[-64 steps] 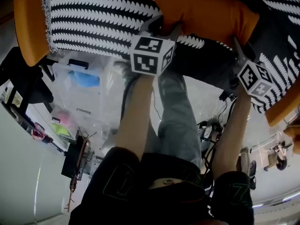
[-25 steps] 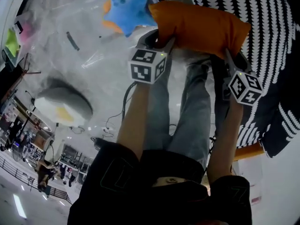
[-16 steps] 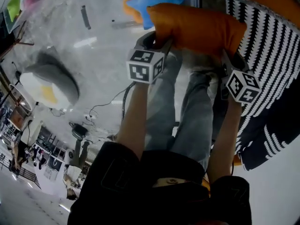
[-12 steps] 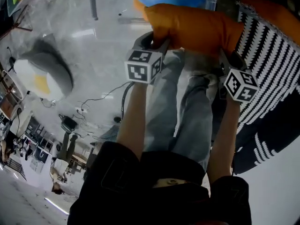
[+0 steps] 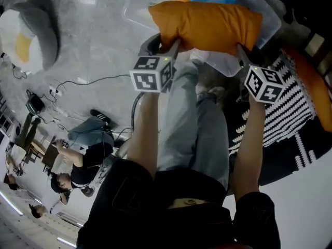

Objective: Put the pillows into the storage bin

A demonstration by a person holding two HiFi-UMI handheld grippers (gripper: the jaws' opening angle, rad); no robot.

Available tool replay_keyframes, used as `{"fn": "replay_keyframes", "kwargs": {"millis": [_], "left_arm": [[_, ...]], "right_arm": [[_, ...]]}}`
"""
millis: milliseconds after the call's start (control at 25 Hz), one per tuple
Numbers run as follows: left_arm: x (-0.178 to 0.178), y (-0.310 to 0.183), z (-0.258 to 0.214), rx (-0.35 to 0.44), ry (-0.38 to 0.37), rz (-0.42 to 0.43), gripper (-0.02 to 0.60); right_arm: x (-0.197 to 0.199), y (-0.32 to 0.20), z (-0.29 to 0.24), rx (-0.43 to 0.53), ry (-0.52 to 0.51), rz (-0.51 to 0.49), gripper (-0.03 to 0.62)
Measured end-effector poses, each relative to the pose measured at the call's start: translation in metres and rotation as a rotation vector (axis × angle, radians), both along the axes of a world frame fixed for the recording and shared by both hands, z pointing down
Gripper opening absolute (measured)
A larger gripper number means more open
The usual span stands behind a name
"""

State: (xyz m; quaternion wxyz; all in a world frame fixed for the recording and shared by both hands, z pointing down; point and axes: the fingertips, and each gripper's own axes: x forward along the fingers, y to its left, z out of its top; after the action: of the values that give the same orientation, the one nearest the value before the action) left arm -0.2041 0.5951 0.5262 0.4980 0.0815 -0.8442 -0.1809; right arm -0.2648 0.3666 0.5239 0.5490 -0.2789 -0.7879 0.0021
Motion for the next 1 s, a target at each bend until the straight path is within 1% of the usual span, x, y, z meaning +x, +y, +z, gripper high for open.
{"fn": "replay_keyframes", "kwargs": {"millis": [160,280,480,560,600,640,680,720,800,880,960,1000], "left_arm": [[0.007,0.030,0.006,0.013,-0.003,-0.202,0.215],[0.014,0.043,0.012,0.027,-0.012,-0.319,0.218],[0.006,0.067,0.025,0.053,-0.033,-0.480,0.230],[0.001,0.075,0.029,0.075,-0.042,-0.531,0.250],[-0.001,0.078,0.031,0.082,-0.044,-0.549,0.272],[-0.002,0.081,0.035,0.083,-0.040,-0.557,0.295],[-0.001,0.081,0.038,0.077,-0.029,-0.553,0.303],[0.001,0.080,0.041,0.063,-0.014,-0.533,0.311],[0.002,0.072,0.043,0.025,0.004,-0.458,0.311],[0.000,0.059,0.041,0.022,0.003,-0.394,0.311],[-0.004,0.046,0.037,0.046,-0.009,-0.355,0.300],[-0.006,0.039,0.034,0.056,-0.018,-0.336,0.259]], "right_arm": [[-0.043,0.048,0.007,0.013,-0.016,-0.200,0.173],[-0.063,0.075,0.012,0.023,-0.031,-0.319,0.178],[-0.109,0.127,0.023,0.042,-0.080,-0.475,0.200],[-0.132,0.147,0.024,0.048,-0.132,-0.504,0.234],[-0.143,0.155,0.024,0.054,-0.168,-0.503,0.268],[-0.152,0.159,0.025,0.065,-0.201,-0.493,0.298],[-0.159,0.161,0.027,0.084,-0.229,-0.473,0.324],[-0.163,0.159,0.030,0.107,-0.253,-0.447,0.327],[-0.164,0.150,0.036,0.140,-0.272,-0.400,0.327],[-0.153,0.141,0.041,0.130,-0.241,-0.380,0.327],[-0.136,0.132,0.044,0.110,-0.201,-0.374,0.325],[-0.126,0.126,0.043,0.097,-0.181,-0.363,0.316]]}}
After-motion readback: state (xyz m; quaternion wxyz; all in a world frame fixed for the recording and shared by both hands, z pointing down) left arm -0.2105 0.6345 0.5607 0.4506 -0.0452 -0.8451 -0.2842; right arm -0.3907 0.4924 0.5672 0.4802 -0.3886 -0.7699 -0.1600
